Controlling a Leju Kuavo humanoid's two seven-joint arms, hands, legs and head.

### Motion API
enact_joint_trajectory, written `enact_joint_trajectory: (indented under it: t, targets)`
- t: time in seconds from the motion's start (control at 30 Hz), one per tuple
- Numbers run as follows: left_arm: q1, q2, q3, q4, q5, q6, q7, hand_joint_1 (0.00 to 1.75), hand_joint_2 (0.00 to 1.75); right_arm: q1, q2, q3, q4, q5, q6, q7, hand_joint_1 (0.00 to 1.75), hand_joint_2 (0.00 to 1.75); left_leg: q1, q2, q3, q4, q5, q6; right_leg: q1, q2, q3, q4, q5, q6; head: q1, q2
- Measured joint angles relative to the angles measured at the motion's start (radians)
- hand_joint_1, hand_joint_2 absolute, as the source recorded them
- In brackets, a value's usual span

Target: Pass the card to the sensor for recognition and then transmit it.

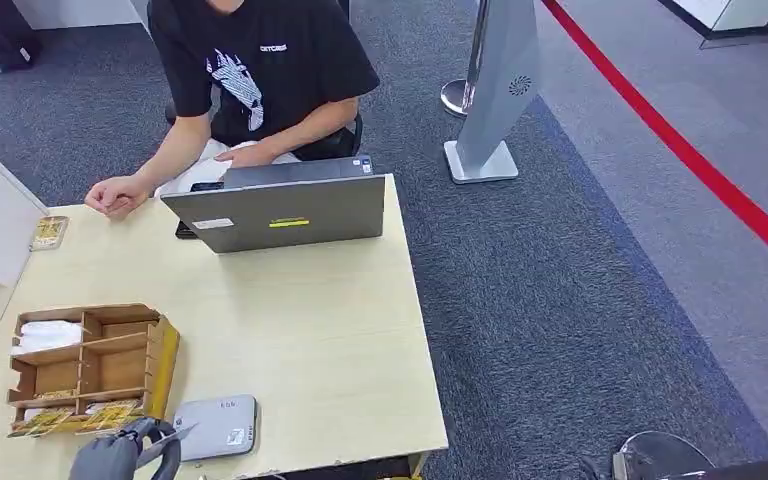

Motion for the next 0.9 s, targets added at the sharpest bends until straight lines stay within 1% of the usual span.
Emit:
enact_joint_trajectory:
  t: [0.1, 0.37, 0.83, 0.9]
  targets:
    - [0.002, -0.016, 0.015, 0.027, 0.0, -0.018, -0.014, 1.75, 1.75, 0.0, 0.0, 0.002, -0.01, 0.01, -0.01, 0.0, 0.0, 1.75, 0.0, 0.0, 0.0, 0.0, 0.0, 0.0, 0.0, 0.0, 0.0, 0.0, 0.0, 0.0, 0.0, 0.0]
    - [0.003, -0.04, 0.041, 0.082, -0.016, -0.032, -0.023, 1.75, 1.75, 0.0, 0.0, 0.005, -0.018, 0.009, -0.013, -0.002, 0.0, 1.75, 0.0, 0.0, 0.0, 0.0, 0.0, 0.0, 0.0, 0.0, 0.0, 0.0, 0.0, 0.0, 0.0, 0.0]
    - [-0.007, -0.045, 0.048, 0.142, -0.019, -0.029, -0.036, 1.75, 1.75, 0.0, 0.0, 0.01, -0.018, 0.008, -0.004, -0.003, 0.0, 1.75, 0.0, 0.0, 0.0, 0.0, 0.0, 0.0, 0.0, 0.0, 0.0, 0.0, 0.0, 0.0, 0.0, 0.0]
    - [-0.012, -0.045, 0.048, 0.148, -0.017, -0.018, -0.04, 1.75, 1.75, 0.0, 0.0, 0.01, -0.018, 0.008, 0.0, -0.003, 0.0, 1.75, 0.0, 0.0, 0.0, 0.0, 0.0, 0.0, 0.0, 0.0, 0.0, 0.0, 0.0, 0.0, 0.0, 0.0]
